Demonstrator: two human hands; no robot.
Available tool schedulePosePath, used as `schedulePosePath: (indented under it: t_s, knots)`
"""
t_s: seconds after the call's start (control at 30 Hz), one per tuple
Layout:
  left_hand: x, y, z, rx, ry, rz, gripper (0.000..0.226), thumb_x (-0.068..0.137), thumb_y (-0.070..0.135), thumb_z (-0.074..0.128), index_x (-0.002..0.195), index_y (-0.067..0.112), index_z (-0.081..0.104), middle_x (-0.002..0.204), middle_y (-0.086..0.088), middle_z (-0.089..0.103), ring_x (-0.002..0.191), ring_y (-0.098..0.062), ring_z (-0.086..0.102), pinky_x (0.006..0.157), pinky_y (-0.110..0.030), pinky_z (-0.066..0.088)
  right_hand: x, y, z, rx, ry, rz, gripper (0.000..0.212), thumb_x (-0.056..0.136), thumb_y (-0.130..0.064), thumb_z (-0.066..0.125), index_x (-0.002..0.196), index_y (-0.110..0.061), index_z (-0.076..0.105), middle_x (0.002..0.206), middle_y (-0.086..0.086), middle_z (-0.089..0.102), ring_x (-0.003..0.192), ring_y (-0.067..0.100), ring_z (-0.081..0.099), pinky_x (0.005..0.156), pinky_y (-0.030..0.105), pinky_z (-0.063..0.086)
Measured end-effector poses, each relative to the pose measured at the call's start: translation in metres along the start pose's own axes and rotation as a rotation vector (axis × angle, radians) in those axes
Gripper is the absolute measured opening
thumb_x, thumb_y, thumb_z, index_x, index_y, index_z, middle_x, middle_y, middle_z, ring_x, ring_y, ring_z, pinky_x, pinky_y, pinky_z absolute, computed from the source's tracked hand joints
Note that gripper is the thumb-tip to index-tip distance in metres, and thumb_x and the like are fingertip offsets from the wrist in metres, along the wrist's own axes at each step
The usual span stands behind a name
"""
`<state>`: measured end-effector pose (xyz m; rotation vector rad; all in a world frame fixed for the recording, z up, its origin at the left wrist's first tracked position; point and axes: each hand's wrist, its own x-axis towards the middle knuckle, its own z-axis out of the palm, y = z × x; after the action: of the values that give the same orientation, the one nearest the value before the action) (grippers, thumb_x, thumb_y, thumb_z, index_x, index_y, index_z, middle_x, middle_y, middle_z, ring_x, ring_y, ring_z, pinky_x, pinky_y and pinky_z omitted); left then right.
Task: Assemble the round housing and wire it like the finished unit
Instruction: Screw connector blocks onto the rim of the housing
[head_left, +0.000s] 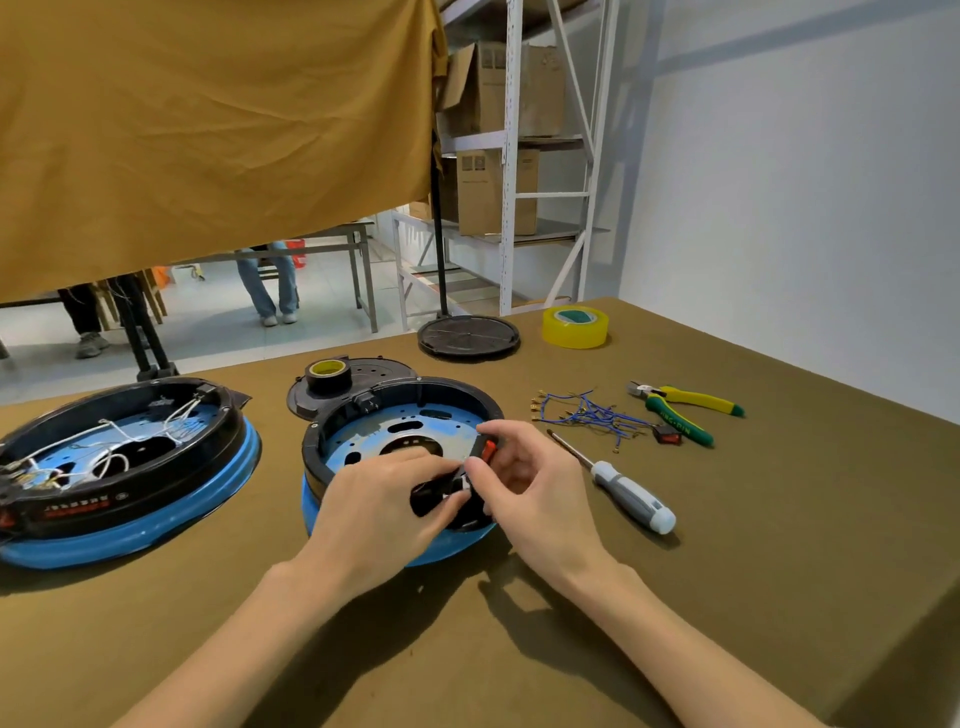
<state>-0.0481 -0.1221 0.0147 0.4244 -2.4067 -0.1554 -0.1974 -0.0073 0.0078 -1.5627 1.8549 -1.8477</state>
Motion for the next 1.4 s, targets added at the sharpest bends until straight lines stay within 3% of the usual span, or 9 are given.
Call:
schedulePosePath:
  t_s: [0.2,0.33,0.47,0.67,0.83,0.93,1.2,1.4]
  knots:
    - [0.013,-0.006,0.012,-0.044,-0.011,0.082,0.032,0.089,0.042,0.065,0.114,0.024,0.076,0.103,0.011,0.077,0.092,-0.003,0.071,0.084,-0.024,0.058,0.001,0.003,-0.006,0.071,-0.033,0.062,0.035,0.087,-0.018,0.081,0.117,-0.031,0.067,0.08,-0.006,0.072,0.069,0.016,0.073,0.066,0.037,0.064]
    - [0.001,-0.01,0.026,0.034,0.192,0.117,0.032,0.091,0.043,0.063,0.106,0.02,0.078,0.098,0.007,0.078,0.088,-0.009,0.069,0.087,-0.025,0.041,0.002,0.004,-0.007,0.087,-0.07,0.059,0.041,0.086,-0.014,0.081,0.12,-0.031,0.066,0.082,-0.004,0.073,0.071,0.017,0.074,0.067,0.033,0.064]
    - [-0.003,-0.011,0.032,0.047,0.255,0.105,0.035,0.091,0.044,0.061,0.109,0.018,0.077,0.1,0.004,0.078,0.092,-0.012,0.07,0.09,-0.03,0.037,0.001,0.003,-0.006,0.096,-0.091,0.058,0.038,0.087,-0.013,0.08,0.12,-0.026,0.067,0.084,-0.006,0.074,0.071,0.017,0.075,0.066,0.028,0.063]
    - [-0.004,-0.011,0.034,0.018,0.277,0.105,0.032,0.09,0.039,0.062,0.115,0.02,0.074,0.103,0.005,0.077,0.094,-0.01,0.066,0.088,-0.029,0.038,-0.002,0.001,-0.005,0.132,-0.106,0.073,0.032,0.086,-0.022,0.082,0.116,-0.022,0.07,0.083,-0.003,0.075,0.068,0.018,0.074,0.061,0.026,0.061]
    - [-0.005,-0.012,0.036,-0.045,0.285,0.096,0.036,0.091,0.037,0.064,0.125,0.024,0.065,0.103,0.008,0.075,0.094,-0.006,0.063,0.086,-0.031,0.04,-0.004,0.0,-0.004,0.112,-0.118,0.063,0.03,0.083,-0.036,0.083,0.109,-0.025,0.072,0.081,-0.002,0.074,0.067,0.02,0.073,0.063,0.036,0.063]
    - [-0.005,-0.012,0.036,-0.075,0.296,0.101,0.029,0.094,0.037,0.062,0.121,0.025,0.062,0.104,0.007,0.073,0.096,-0.005,0.059,0.086,-0.027,0.038,-0.005,-0.002,-0.004,0.102,-0.102,0.062,0.03,0.081,-0.041,0.083,0.105,-0.026,0.073,0.081,-0.003,0.074,0.067,0.02,0.073,0.063,0.036,0.063]
    - [-0.007,-0.013,0.036,-0.079,0.269,0.097,0.026,0.101,0.036,0.052,0.119,0.021,0.063,0.111,0.002,0.07,0.096,-0.01,0.056,0.084,-0.028,0.039,-0.007,-0.004,-0.004,0.027,-0.122,-0.026,0.024,0.087,-0.021,0.082,0.107,-0.025,0.069,0.085,-0.01,0.071,0.077,0.016,0.07,0.064,0.022,0.057]
    - [-0.008,-0.013,0.035,-0.061,0.259,0.092,0.03,0.103,0.035,0.051,0.121,0.018,0.068,0.112,0.002,0.07,0.098,-0.012,0.06,0.085,-0.031,0.041,-0.008,-0.002,-0.003,0.022,-0.079,-0.057,0.016,0.09,-0.016,0.077,0.104,-0.023,0.07,0.085,-0.009,0.071,0.078,0.018,0.07,0.065,0.03,0.059]
